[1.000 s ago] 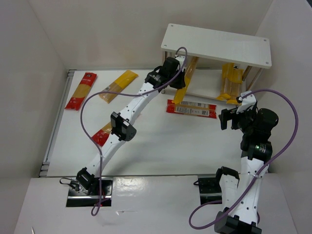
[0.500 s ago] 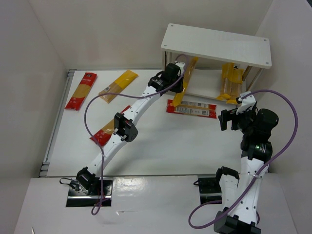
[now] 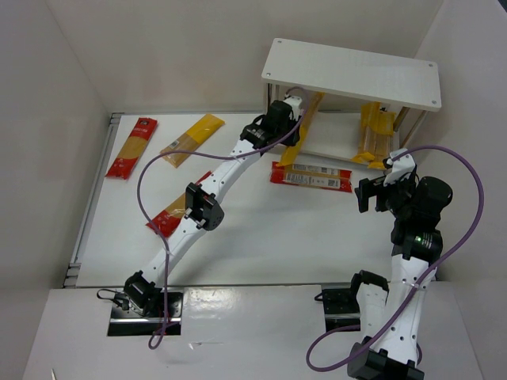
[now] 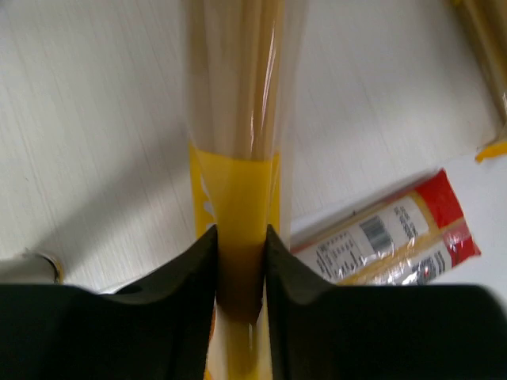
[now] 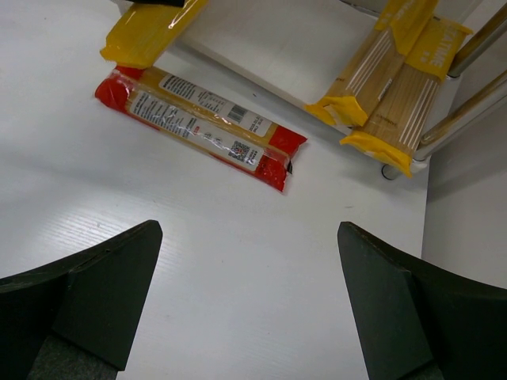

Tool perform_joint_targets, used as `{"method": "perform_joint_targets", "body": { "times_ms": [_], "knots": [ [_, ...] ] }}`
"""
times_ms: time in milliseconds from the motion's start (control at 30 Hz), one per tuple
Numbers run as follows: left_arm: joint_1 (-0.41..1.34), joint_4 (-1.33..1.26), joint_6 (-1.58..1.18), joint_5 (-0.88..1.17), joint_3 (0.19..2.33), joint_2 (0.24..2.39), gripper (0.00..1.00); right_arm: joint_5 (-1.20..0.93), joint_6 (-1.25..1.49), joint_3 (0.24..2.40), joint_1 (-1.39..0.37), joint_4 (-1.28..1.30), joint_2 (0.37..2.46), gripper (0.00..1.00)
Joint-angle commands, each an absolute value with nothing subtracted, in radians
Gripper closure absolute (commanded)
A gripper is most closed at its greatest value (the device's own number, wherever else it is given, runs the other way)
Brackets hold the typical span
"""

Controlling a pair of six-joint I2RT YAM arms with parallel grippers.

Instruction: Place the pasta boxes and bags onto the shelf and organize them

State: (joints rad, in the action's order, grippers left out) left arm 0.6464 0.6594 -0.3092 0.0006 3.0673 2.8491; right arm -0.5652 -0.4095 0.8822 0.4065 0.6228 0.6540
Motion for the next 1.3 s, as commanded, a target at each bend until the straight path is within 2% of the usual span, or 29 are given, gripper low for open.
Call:
{"method": "perform_joint_targets", "body": {
  "times_ms": [0,100,133,233,433,567,833,1100,1267],
  "knots": [
    [0.626,0.44,-0.278,-0.037,3.137,2.849,0.63,-0.583,-0.414,0.882,0.414,0.629,0.653,0.0],
    [0.626,0.431,-0.258,-0.037,3.137,2.849,0.56,-0.583,-0.414,0.882,0.414,0.638,0.653,0.0],
    [0.626,0.431,-0.258,-0.037,3.137,2.849,0.5,-0.592,-0.414,0.882,0.414,0.638,0.653,0.0],
    [0.626,0.422,-0.249,-0.046,3.137,2.849,0.42,-0.592,-0.423,0.882,0.414,0.638,0.663,0.0],
    [0.617,0.497,-0.249,-0.046,3.137,2.847,0.31,-0.592,-0.423,0.882,0.414,0.638,0.663,0.0],
    [0.606,0.603,-0.239,-0.008,3.137,2.836,0.28,-0.592,-0.423,0.882,0.414,0.638,0.663,0.0],
    [0.565,0.802,-0.224,0.138,3.137,2.827,0.29,-0.601,-0.433,0.882,0.414,0.638,0.663,0.0],
    [0.534,0.808,-0.213,0.297,3.137,2.827,0.29,-0.601,-0.433,0.882,0.414,0.647,0.663,0.0],
    [0.534,0.808,-0.213,0.339,3.137,2.847,0.36,-0.601,-0.433,0.882,0.414,0.647,0.663,0.0]
  ]
}}
